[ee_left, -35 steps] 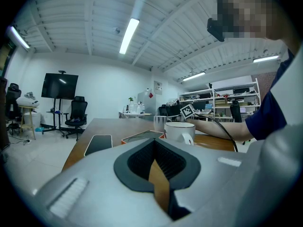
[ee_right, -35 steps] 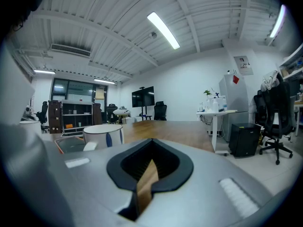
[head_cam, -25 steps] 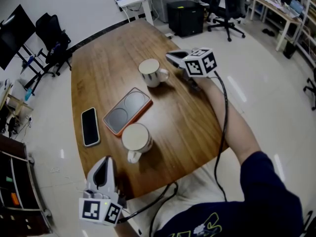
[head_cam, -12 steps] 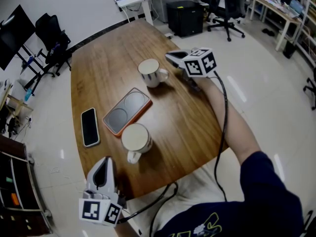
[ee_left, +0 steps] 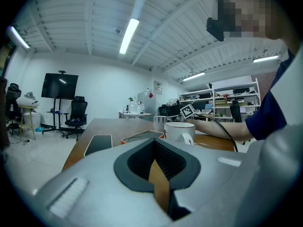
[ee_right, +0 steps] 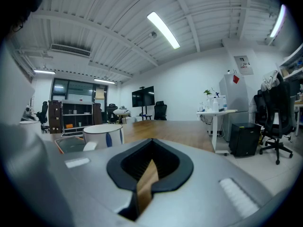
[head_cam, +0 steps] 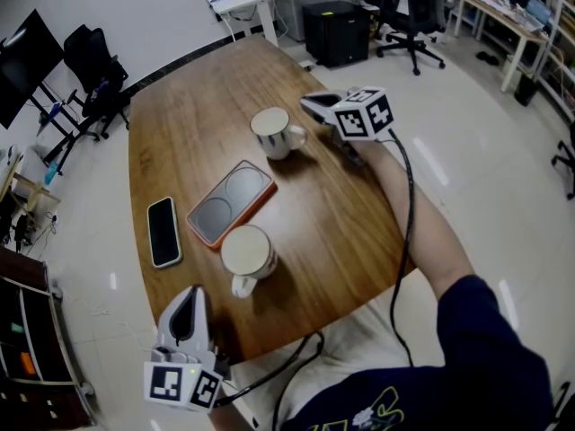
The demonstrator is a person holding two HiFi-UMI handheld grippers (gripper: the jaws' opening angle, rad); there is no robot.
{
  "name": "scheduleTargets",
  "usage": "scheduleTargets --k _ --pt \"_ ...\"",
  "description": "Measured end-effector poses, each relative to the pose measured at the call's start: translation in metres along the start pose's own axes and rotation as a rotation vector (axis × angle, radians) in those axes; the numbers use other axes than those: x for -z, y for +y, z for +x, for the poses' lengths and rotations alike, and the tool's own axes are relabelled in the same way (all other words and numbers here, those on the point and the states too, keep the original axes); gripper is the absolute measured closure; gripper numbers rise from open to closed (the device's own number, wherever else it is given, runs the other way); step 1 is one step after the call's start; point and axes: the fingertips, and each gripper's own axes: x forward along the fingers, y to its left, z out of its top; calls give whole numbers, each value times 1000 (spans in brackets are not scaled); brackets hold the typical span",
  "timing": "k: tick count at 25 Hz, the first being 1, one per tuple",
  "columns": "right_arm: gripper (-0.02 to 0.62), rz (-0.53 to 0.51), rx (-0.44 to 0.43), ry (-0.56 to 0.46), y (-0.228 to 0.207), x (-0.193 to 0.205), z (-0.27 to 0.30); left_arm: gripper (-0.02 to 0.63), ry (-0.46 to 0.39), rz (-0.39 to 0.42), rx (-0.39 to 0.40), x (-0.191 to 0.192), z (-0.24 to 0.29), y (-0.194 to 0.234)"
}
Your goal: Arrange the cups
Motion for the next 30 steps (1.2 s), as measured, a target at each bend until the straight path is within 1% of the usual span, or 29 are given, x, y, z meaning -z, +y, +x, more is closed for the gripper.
scheduleTargets --k 11,13,14,15,16,17,18,19,21,23,24,26,27,28,29,30 --pt "595 -7 2 -8 0 0 -1 603 -2 -1 -3 1 0 0" --pt "595 -14 -26 -32 5 -4 -3 603 -2 -1 -3 1 -1 -1" --pt "595 -1 -61 -70 10 -11 -6 603 -1 -1 -4 0 -1 -1" --pt "595 37 -110 -134 16 -21 -10 603 0 -1 -4 0 -1 -1" --pt "484 101 -169 -211 23 -34 -16 603 1 0 -3 0 -1 -1" --pt "330 169 -228 -280 30 -46 -20 603 0 1 0 0 -1 -2" --pt "246 208 -278 -321 38 -54 -23 603 1 4 3 -1 -1 -3" --pt "220 201 -317 -329 49 -57 -23 603 1 6 5 -1 -1 -3" --pt "134 96 -375 -269 77 -53 -16 603 1 6 6 -1 -1 -3" --pt "86 -12 -405 -174 104 -40 -5 603 0 4 3 0 -1 -2" --pt "81 -56 -398 -130 112 -32 2 603 -1 3 0 0 -1 -2" --pt "81 -115 -352 -75 118 -18 15 603 -2 2 -1 1 -1 -1" --pt "85 -121 -321 -60 117 -13 20 603 -1 2 -1 1 -1 -1" --pt "89 -114 -292 -48 113 -10 24 603 -1 2 -1 1 -2 -1" --pt "116 -102 -268 -36 110 -8 27 603 0 2 -1 1 -2 -1" --pt "174 -95 -253 -26 107 -6 28 603 0 2 0 1 -2 -1"
